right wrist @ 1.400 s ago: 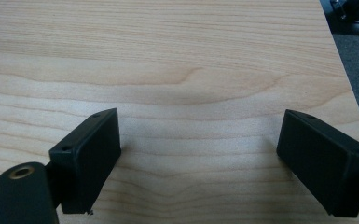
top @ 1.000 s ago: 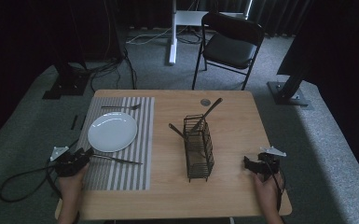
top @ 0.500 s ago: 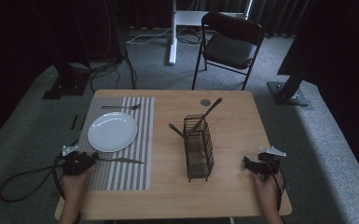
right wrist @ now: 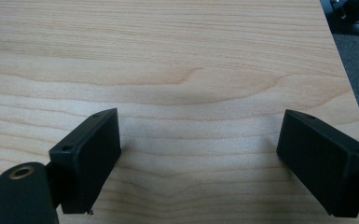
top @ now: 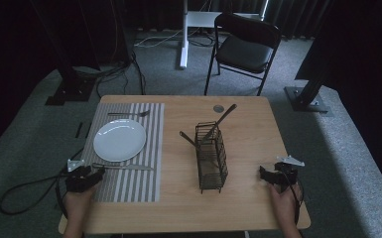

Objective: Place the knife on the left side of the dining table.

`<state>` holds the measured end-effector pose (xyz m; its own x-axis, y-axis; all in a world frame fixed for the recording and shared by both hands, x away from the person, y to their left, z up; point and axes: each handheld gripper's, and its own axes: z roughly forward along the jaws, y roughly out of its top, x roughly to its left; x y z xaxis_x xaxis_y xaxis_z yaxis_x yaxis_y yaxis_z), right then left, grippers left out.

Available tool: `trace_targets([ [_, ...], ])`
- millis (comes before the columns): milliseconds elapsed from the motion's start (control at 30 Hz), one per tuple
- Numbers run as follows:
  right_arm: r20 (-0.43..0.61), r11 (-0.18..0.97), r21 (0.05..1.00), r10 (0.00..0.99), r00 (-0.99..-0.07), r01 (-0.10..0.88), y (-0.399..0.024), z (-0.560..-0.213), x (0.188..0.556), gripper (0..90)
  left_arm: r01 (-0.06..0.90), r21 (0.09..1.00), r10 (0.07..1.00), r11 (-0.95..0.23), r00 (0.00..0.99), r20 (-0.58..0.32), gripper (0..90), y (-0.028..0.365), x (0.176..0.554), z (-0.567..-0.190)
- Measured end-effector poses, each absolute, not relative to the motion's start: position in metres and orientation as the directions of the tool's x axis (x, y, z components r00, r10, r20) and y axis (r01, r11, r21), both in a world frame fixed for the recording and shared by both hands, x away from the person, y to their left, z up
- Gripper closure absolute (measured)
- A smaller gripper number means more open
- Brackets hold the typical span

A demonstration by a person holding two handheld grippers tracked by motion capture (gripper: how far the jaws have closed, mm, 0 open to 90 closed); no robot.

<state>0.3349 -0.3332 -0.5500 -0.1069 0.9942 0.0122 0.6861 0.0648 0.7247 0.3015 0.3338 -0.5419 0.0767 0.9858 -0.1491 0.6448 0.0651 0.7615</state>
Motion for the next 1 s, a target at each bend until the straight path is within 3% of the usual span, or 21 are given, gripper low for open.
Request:
trace_targets([
  [400,0.012,0.065,0.725,0.994,-0.107,0.686,-0.333,-0.55,0.335,12.8,0.618,0.783,0.988,0.067,0.068,-0.138,29.2,0.325,0.279,-0.539],
  [500,0.012,0.065,0.725,0.994,-0.107,0.686,-0.333,-0.55,0.335,12.8,0.605,0.794,0.988,0.051,0.083,-0.127,17.3,0.323,0.273,-0.538],
  [567,0.012,0.065,0.725,0.994,-0.107,0.686,-0.333,-0.55,0.335,12.8,0.596,0.803,0.992,0.026,0.082,-0.092,17.2,0.321,0.27,-0.538],
  [633,0.013,0.065,0.725,0.994,-0.107,0.686,-0.333,-0.55,0.335,12.8,0.588,0.808,0.993,0.022,0.078,-0.084,9.9,0.319,0.269,-0.537],
  [767,0.012,0.065,0.725,0.994,-0.107,0.686,-0.333,-0.55,0.335,12.8,0.591,0.806,0.995,0.014,0.068,-0.067,9.2,0.314,0.267,-0.536],
  [833,0.012,0.065,0.725,0.994,-0.107,0.686,-0.333,-0.55,0.335,12.8,0.606,0.796,0.996,0.016,0.056,-0.063,0.1,0.312,0.267,-0.537],
  [1000,0.012,0.065,0.725,0.994,-0.107,0.686,-0.333,-0.55,0.335,12.8,0.618,0.786,0.998,0.024,0.036,-0.059,0.0,0.312,0.267,-0.539],
])
